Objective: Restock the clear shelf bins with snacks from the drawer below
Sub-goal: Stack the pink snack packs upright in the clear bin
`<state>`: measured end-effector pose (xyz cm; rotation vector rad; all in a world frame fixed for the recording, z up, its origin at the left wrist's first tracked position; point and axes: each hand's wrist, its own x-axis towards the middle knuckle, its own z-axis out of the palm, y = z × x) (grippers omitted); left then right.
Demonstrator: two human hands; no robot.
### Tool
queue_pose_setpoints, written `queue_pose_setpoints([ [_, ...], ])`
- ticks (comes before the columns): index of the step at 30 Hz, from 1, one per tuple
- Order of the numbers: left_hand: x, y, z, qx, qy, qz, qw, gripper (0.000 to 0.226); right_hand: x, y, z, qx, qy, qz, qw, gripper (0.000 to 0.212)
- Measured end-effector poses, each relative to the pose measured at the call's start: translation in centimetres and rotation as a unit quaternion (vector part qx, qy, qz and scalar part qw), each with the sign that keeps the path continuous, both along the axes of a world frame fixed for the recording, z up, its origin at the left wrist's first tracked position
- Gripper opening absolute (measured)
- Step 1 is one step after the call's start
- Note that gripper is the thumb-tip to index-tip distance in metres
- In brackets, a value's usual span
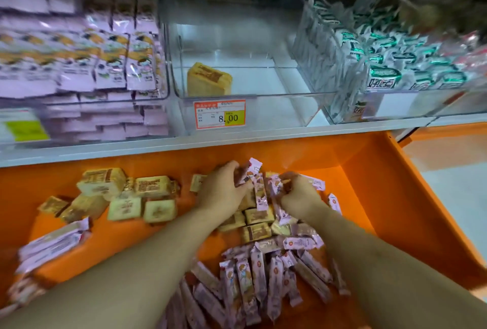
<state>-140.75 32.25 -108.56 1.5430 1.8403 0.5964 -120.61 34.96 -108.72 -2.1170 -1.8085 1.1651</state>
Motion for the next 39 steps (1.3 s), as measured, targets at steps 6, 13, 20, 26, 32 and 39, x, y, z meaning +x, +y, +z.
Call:
queue_pose_setpoints([
  [6,-3.5,-5.7,9.0,-0.023,-0.091,0.01,0.996,0.042,-2.7,-2.7,10.3,-0.012,0.071,0.08,0.994,0.044],
  [13,-8.5,-11.7,20.1,0.007,-0.201,0.027,0.979,0.023,-9.1,-7.8,23.0,0.041,0.246,0.129,0.96,0.046],
  [20,-12.7,-15.4,27.1,0.014,-0.266,0.075,0.961,0.03,-14.0,-11.2,28.2,0.118,0.321,0.11,0.933,0.045],
  [26,-15.8,-15.3,30.0,-0.043,-0.29,0.004,0.956,0.044,-16.8,-11.3,28.9,0.169,0.331,0.116,0.921,0.036],
  [32,-18.5,-13.7,29.7,-0.027,-0.304,0.051,0.951,0.046,-19.0,-10.0,28.8,0.157,0.325,0.168,0.917,0.071],
  [39,-20.1,-12.7,28.9,0.005,-0.323,0.104,0.941,0.065,-21.2,-9.4,28.8,0.152,0.326,0.212,0.909,0.096],
])
